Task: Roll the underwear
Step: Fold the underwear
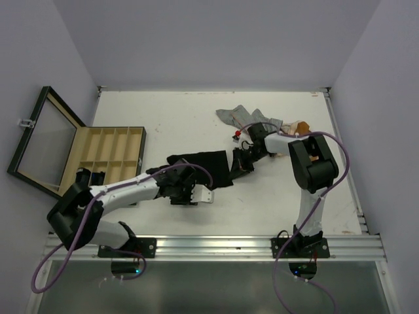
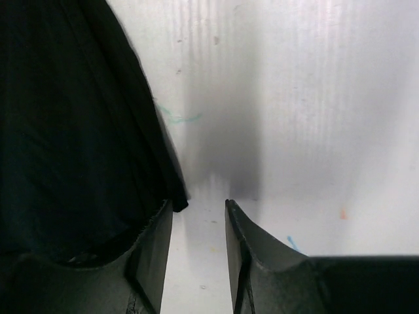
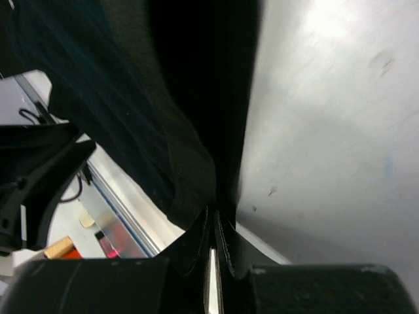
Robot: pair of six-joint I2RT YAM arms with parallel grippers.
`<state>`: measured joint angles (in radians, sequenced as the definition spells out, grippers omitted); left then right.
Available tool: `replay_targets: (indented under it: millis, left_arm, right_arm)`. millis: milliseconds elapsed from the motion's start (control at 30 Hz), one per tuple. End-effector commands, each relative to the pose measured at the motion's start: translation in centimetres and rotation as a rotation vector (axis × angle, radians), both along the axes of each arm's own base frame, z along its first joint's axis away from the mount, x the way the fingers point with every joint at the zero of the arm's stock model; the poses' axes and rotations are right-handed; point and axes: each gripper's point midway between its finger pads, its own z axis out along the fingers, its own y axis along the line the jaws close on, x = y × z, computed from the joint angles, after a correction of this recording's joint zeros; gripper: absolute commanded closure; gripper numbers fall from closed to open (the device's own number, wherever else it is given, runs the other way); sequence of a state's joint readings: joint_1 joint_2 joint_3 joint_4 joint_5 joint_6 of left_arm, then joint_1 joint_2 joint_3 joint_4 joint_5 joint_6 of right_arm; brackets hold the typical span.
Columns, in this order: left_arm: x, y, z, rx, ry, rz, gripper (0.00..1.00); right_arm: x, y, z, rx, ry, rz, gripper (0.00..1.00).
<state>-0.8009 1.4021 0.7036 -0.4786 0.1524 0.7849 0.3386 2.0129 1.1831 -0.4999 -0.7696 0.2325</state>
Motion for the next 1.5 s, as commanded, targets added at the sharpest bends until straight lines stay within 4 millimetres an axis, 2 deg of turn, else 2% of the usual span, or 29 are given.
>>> replay_targets:
  millis: [0,100,133,167,200,233,267,300,333,367,400,433,467,500,533,567,600,667,800,833,867,967,1067,1167,1267,1333,1367,1400,1467]
  left_arm:
    - [-1.5,-1.8,3.9,-0.116,0.059,-0.03,0.58]
    - [-2.8,-3.5,8.0,-0.248,0.118,-0.053,0.58]
    - [-2.1,-3.9,9.4,-0.295,0.107,-0.031,0.59]
    - [-2.3,-4.4,10.8,-0.358,0.121,-0.029,0.59]
    - [-1.9,-4.4,11.6,-0.397,0.135,0.004,0.59]
    - [0.3,-3.8,12.5,-0.444,0.112,0.08,0.59]
    - [1.7,-3.8,13.4,-0.481,0.111,0.122,0.59]
    - [3.0,-3.4,13.8,-0.507,0.121,0.187,0.6]
    - [5.5,-2.3,14.3,-0.542,0.1,0.27,0.6]
    - [7.4,-2.3,14.3,-0.569,0.133,0.369,0.6]
    - [9.3,-1.3,14.4,-0.602,0.136,0.447,0.6]
    - [10.8,-1.4,13.4,-0.62,0.182,0.486,0.59]
    - [11.8,-1.8,14.2,-0.674,0.238,0.527,0.59]
    - [13.0,-1.4,13.9,-0.698,0.261,0.576,0.59]
    - [14.4,-1.7,12.9,-0.718,0.291,0.602,0.59]
    - [14.9,-2.1,12.7,-0.749,0.328,0.611,0.6]
    - [15.5,-2.1,12.5,-0.78,0.377,0.663,0.6]
    - [16.5,-2.6,11.4,-0.816,0.446,0.695,0.6]
    - [17.1,-2.9,8.6,-0.809,0.523,0.734,0.61]
    - [17.1,-2.6,7.2,-0.79,0.545,0.762,0.61]
    - [17.3,-2.2,6.4,-0.773,0.546,0.788,0.61]
    - [17.4,-0.2,3.5,-0.721,0.564,0.885,0.62]
    - [17.0,1.7,1.2,-0.677,0.588,0.97,0.62]
    - [16.8,2.7,0.0,-0.634,0.577,1.007,0.62]
    - [17.2,2.7,0.0,-0.624,0.572,1.001,0.62]
    - [17.5,2.7,0.2,-0.618,0.578,0.993,0.62]
    - [18.4,2.3,0.9,-0.63,0.559,0.967,0.61]
    - [18.6,2.2,1.1,-0.632,0.558,0.953,0.6]
    - [19.0,1.5,1.2,-0.608,0.551,0.9,0.6]
  right_arm:
    - [-2.5,-0.5,0.6,-0.017,-0.009,0.071,0.9]
    - [-2.1,0.2,3.5,0.03,-0.093,0.099,0.88]
    - [-2.3,0.1,4.1,0.029,-0.093,0.103,0.87]
    - [-1.7,0.1,5.6,0.043,-0.15,0.125,0.85]
    - [-1.6,0.0,6.2,0.037,-0.172,0.134,0.83]
    - [-1.5,-0.1,6.9,0.033,-0.188,0.139,0.82]
    - [-0.7,0.1,8.4,0.046,-0.248,0.147,0.78]
    - [-0.1,0.1,9.0,0.033,-0.279,0.142,0.77]
    - [0.8,0.3,9.7,0.038,-0.322,0.136,0.74]
    - [2.0,0.7,10.9,0.044,-0.364,0.114,0.66]
    - [3.0,0.9,11.2,0.04,-0.388,0.091,0.59]
    - [4.8,1.4,11.7,0.049,-0.446,0.064,0.53]
    - [6.2,2.1,12.9,0.072,-0.464,0.029,0.49]
    - [7.3,2.6,12.2,0.074,-0.457,0.014,0.49]
    - [8.5,3.2,12.6,0.093,-0.479,0.0,0.49]
    - [9.6,4.0,13.3,0.115,-0.485,-0.018,0.5]
    - [10.3,4.4,12.1,0.115,-0.458,-0.021,0.51]
    - [11.7,5.2,12.0,0.142,-0.447,-0.039,0.56]
    - [12.2,6.4,8.3,0.148,-0.368,-0.058,0.64]
    - [12.2,6.5,7.5,0.147,-0.361,-0.061,0.65]
    - [11.8,6.4,5.6,0.127,-0.316,-0.065,0.67]
    - [10.9,5.3,2.1,0.062,-0.272,-0.059,0.69]
    - [9.8,4.0,-0.6,-0.017,-0.25,-0.046,0.71]
    - [9.0,2.5,-2.6,-0.097,-0.237,-0.038,0.73]
    - [8.0,1.1,-3.3,-0.14,-0.21,-0.049,0.75]
    - [7.3,0.7,-2.4,-0.126,-0.201,-0.048,0.77]
    - [6.2,0.4,-2.7,-0.131,-0.188,-0.037,0.78]
    - [5.9,0.4,-1.7,-0.117,-0.205,-0.033,0.78]
    - [4.0,0.0,-1.8,-0.112,-0.18,-0.005,0.79]
